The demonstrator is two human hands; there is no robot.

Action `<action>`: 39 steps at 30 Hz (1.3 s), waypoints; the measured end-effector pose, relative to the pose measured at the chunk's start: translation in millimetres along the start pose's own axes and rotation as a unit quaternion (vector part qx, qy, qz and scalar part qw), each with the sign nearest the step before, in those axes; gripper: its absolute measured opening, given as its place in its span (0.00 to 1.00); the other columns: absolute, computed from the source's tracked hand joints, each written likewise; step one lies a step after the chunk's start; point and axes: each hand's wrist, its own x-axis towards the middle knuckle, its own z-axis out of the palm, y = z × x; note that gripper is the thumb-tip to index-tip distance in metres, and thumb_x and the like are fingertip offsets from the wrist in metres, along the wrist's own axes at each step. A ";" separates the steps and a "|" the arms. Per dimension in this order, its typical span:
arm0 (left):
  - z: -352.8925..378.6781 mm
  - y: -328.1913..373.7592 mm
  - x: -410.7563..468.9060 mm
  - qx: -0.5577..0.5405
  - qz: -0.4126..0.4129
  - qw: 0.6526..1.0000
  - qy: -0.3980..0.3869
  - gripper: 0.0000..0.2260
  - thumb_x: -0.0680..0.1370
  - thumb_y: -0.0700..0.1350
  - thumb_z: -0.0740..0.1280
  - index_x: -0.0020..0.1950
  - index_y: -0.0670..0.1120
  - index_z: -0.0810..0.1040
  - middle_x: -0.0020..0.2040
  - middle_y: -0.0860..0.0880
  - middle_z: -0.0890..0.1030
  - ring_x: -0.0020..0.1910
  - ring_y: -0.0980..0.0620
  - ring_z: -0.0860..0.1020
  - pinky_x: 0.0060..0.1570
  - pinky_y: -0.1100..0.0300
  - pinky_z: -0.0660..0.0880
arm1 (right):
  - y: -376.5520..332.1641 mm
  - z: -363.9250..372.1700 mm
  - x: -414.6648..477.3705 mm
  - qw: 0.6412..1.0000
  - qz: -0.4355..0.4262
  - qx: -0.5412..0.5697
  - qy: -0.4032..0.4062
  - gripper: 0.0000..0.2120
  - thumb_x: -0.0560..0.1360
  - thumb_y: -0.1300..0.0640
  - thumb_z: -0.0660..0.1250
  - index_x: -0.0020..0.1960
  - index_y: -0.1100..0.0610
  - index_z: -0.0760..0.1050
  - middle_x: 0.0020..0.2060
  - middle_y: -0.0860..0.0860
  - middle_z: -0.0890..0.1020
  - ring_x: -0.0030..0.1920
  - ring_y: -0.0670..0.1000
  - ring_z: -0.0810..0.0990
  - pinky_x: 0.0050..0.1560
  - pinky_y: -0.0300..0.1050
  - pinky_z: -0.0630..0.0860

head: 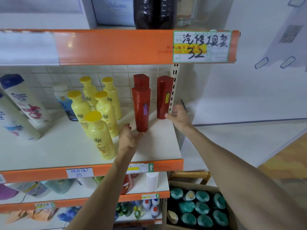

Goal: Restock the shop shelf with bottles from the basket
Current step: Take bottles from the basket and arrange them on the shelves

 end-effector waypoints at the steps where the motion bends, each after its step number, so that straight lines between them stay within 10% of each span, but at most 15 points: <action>1: -2.3 -0.7 -8.9 0.023 0.008 1.000 0.004 0.31 0.74 0.42 0.71 0.72 0.37 0.62 0.68 0.40 0.70 0.67 0.43 0.70 0.61 0.57 0.68 | -5.3 -0.1 -9.5 1.000 -0.008 -0.012 0.022 0.22 0.76 0.53 0.71 0.65 0.60 0.69 0.56 0.50 0.76 0.56 0.50 0.76 0.61 0.46 0.73; 14: -69.9 -25.5 -155.7 0.122 0.270 0.951 -0.083 0.09 0.75 0.38 0.61 0.52 0.46 0.76 0.46 0.47 0.83 0.45 0.46 0.81 0.47 0.52 0.77 | -52.2 71.4 -218.4 0.979 -0.125 -0.072 0.146 0.08 0.80 0.62 0.59 0.58 0.60 0.73 0.54 0.55 0.78 0.56 0.55 0.75 0.57 0.48 0.71; 26: -231.0 -187.2 -212.0 0.333 0.125 0.923 -0.145 0.21 0.77 0.37 0.61 0.71 0.43 0.67 0.66 0.41 0.74 0.65 0.42 0.72 0.61 0.53 0.69 | -63.2 205.5 -370.0 0.970 -0.032 -0.221 -0.095 0.14 0.81 0.55 0.59 0.65 0.56 0.71 0.61 0.55 0.77 0.60 0.57 0.76 0.58 0.53 0.74; 39: -181.7 -349.9 -186.8 0.423 0.124 0.885 -0.151 0.30 0.78 0.42 0.62 0.78 0.44 0.53 0.78 0.47 0.55 0.77 0.47 0.51 0.75 0.49 0.52 | 63.3 273.5 -388.8 0.932 -0.028 -0.339 -0.123 0.18 0.82 0.53 0.59 0.70 0.55 0.65 0.68 0.54 0.73 0.68 0.58 0.69 0.64 0.53 0.67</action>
